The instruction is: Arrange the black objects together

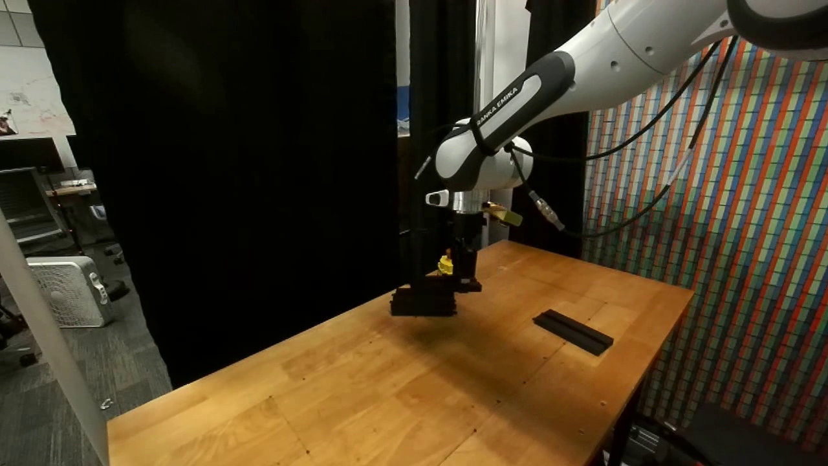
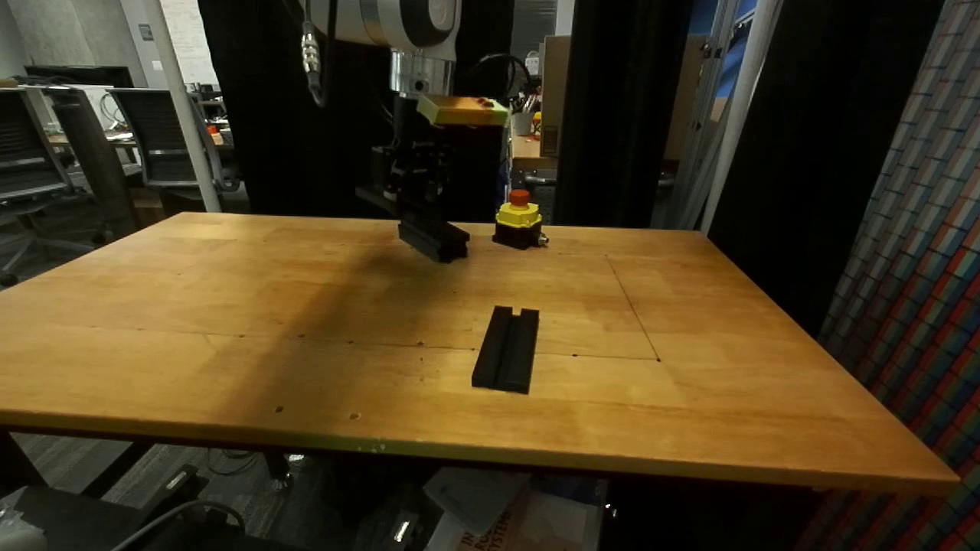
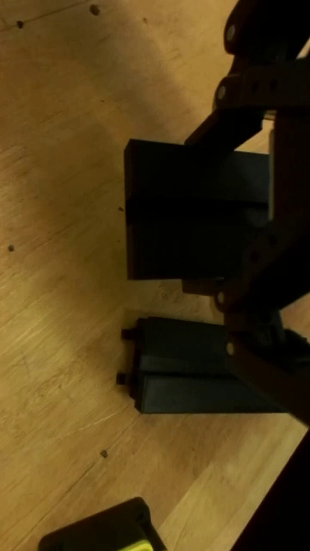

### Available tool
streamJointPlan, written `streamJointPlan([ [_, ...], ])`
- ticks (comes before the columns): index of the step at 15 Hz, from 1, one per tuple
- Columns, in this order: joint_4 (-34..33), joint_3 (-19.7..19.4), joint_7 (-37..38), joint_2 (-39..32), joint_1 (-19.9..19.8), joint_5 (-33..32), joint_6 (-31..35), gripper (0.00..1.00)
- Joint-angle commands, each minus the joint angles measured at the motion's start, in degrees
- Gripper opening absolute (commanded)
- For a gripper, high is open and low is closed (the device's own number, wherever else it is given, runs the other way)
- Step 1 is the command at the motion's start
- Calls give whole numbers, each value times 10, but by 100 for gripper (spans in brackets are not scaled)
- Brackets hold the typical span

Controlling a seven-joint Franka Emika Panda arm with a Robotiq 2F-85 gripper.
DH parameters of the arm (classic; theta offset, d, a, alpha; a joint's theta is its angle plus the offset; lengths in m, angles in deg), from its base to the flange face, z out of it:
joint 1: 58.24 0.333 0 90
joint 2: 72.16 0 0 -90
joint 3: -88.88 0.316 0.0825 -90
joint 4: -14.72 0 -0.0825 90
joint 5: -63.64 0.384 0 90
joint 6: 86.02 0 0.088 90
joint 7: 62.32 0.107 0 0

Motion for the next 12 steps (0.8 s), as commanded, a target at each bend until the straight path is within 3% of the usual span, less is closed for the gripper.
streamJointPlan([
  [1, -25, 4, 80, -23, 9, 19, 50, 46],
  [6, -32, 2, 152, -55, 23, -22, 140, 46],
  [12, -51, 0, 217, -90, 29, -84, 162, 46],
])
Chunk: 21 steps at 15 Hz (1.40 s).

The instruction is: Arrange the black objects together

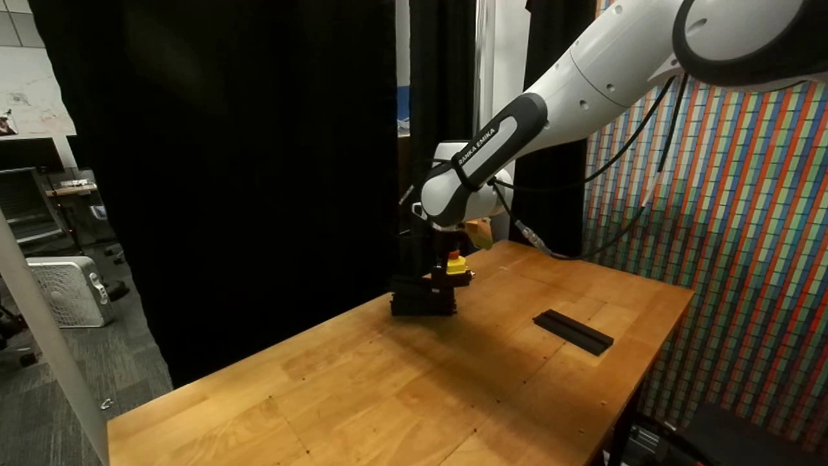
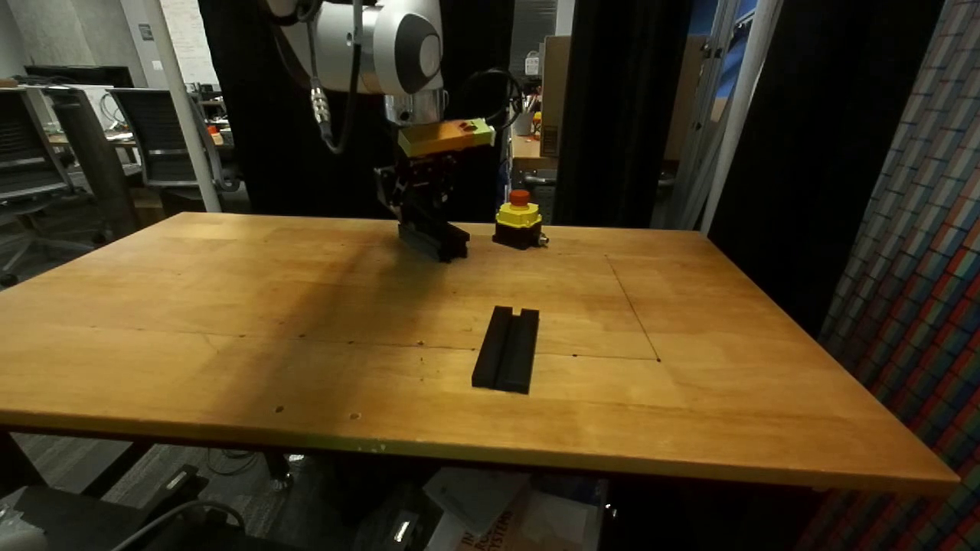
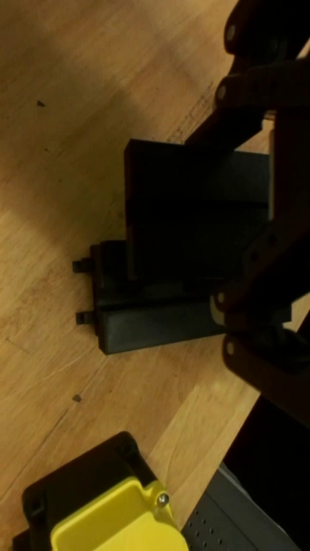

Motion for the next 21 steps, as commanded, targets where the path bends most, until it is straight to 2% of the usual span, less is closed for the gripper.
streamJointPlan([
  [1, -27, -3, 44, -19, 6, -36, 11, 46],
  [10, -59, -4, 86, -44, 6, -93, 3, 46],
  [21, -97, -7, 97, -81, 5, -124, -7, 46],
])
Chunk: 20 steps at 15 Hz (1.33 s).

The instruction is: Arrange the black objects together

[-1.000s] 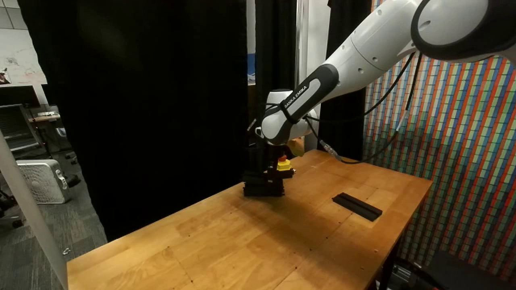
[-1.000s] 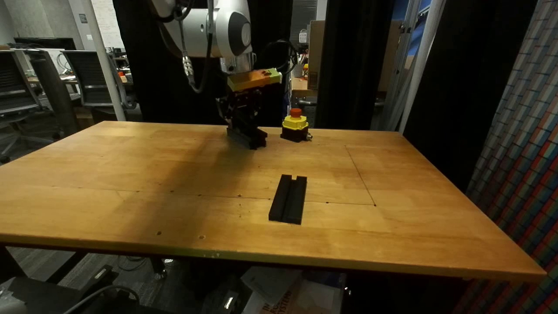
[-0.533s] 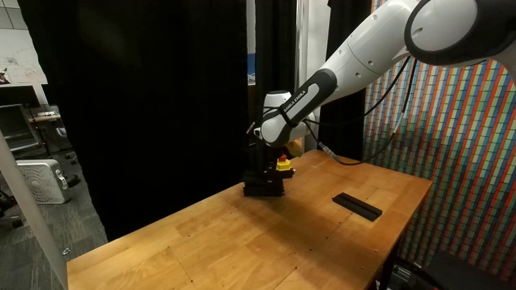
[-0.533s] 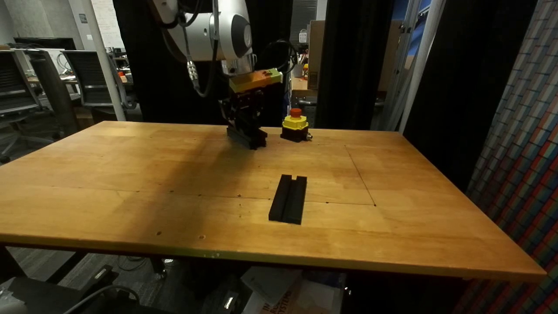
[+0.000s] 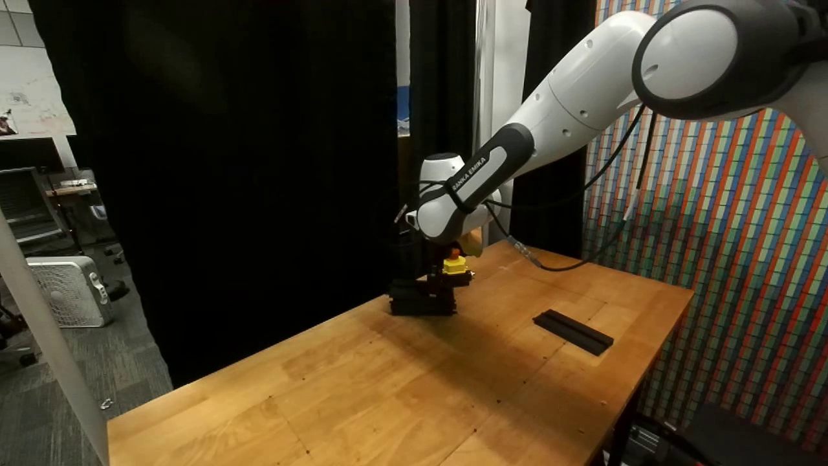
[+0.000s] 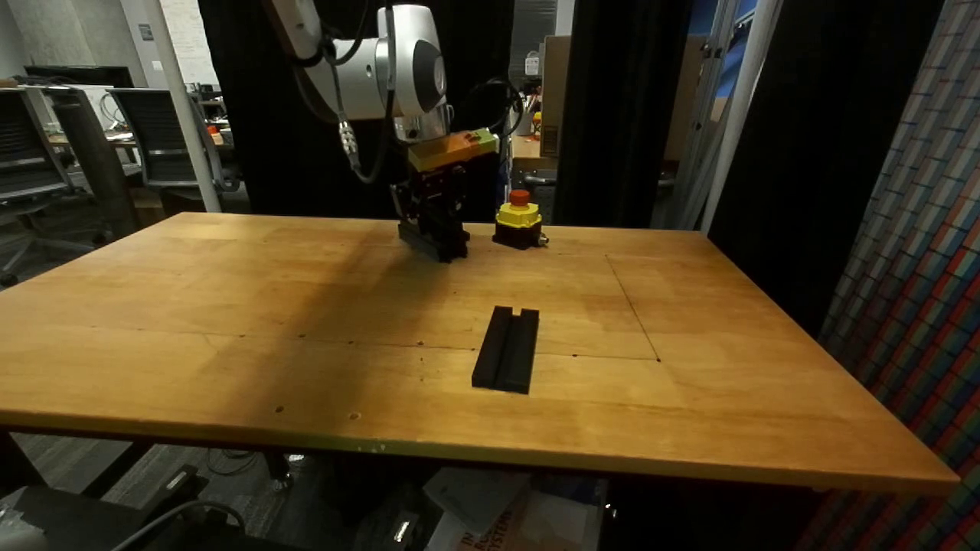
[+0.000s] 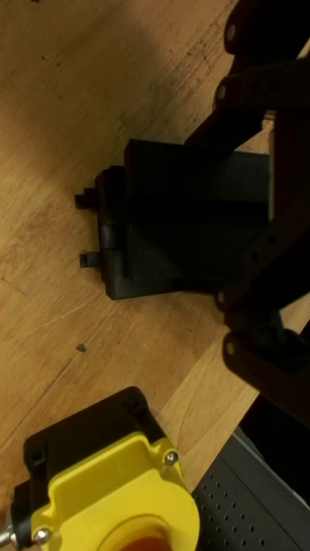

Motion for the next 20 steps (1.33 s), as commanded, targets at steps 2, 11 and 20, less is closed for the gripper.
streamJointPlan([
  [2, -30, -7, 14, -12, 5, -22, -11, 46],
  [11, -28, 3, -28, -6, -5, -23, -43, 46],
  [20, -33, 0, -59, -10, -1, -24, -48, 46],
])
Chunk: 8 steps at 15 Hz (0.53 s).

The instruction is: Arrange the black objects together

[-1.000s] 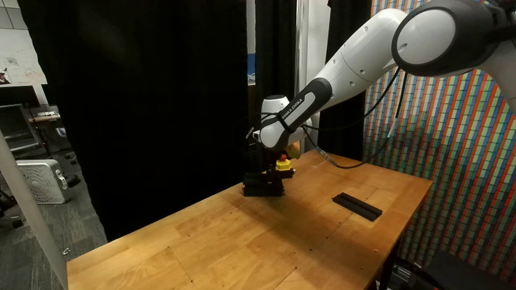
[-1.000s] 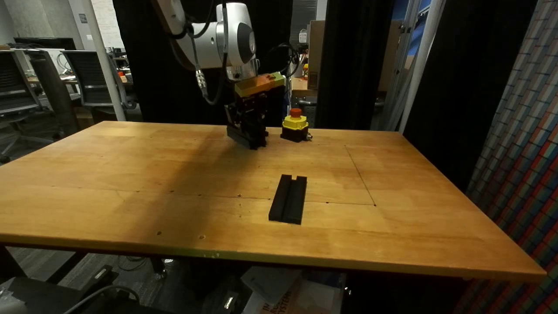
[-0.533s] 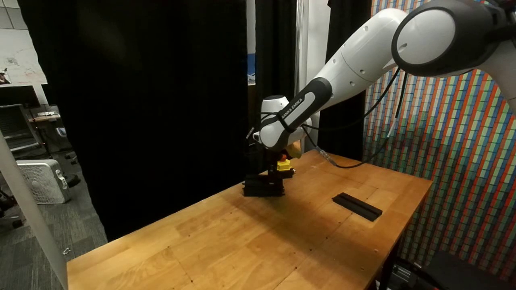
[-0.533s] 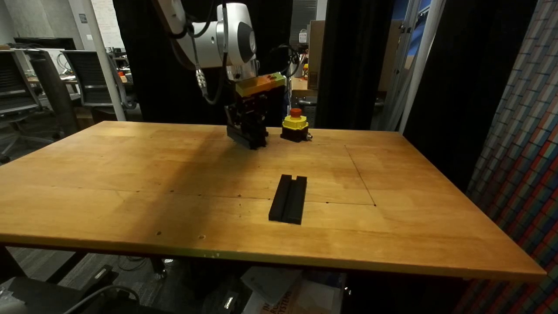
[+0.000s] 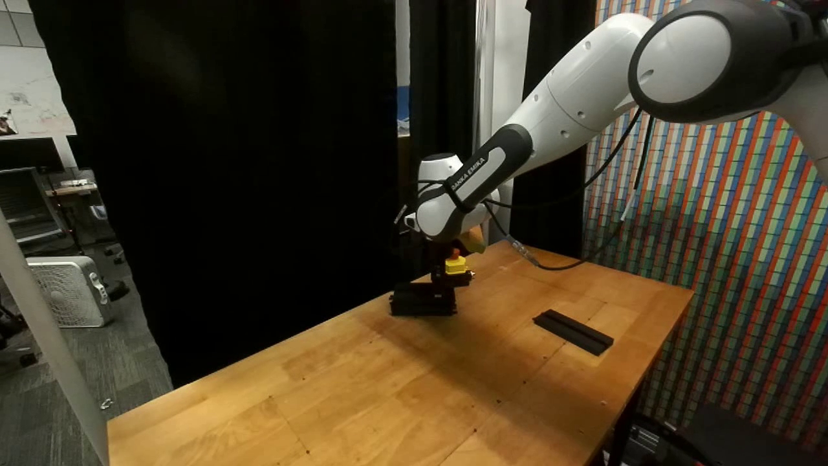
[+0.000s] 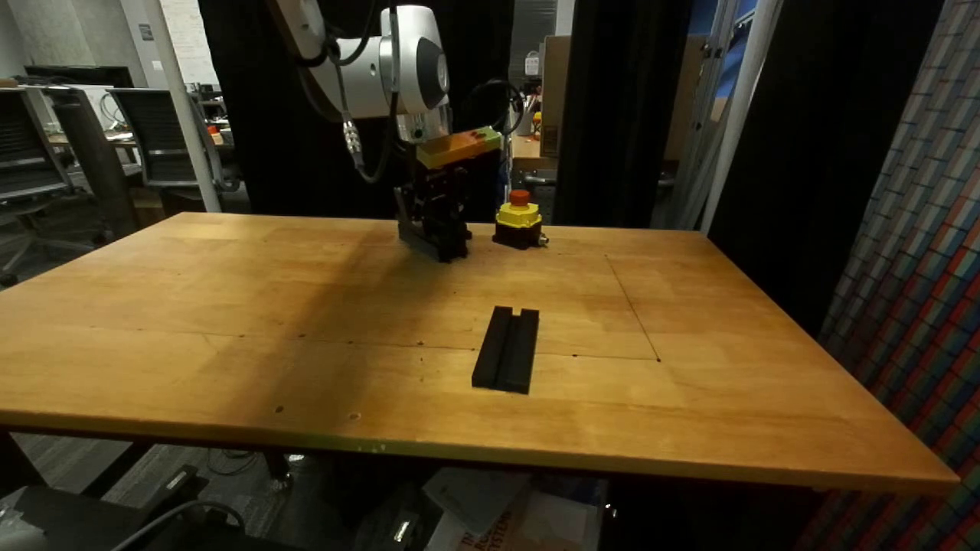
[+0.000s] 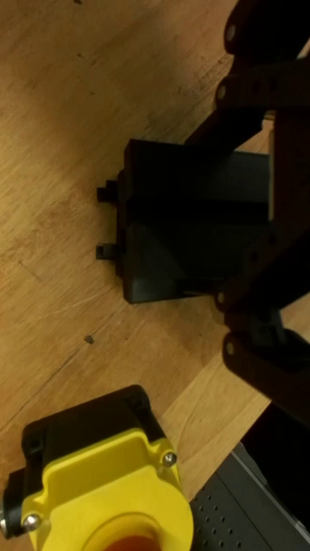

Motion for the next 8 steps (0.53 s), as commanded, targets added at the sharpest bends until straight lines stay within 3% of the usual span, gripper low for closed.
streamJointPlan([
  [1, -19, 2, -11, -4, -1, -13, -14, 46],
  [8, -32, 2, -24, -11, -2, -12, -22, 46],
])
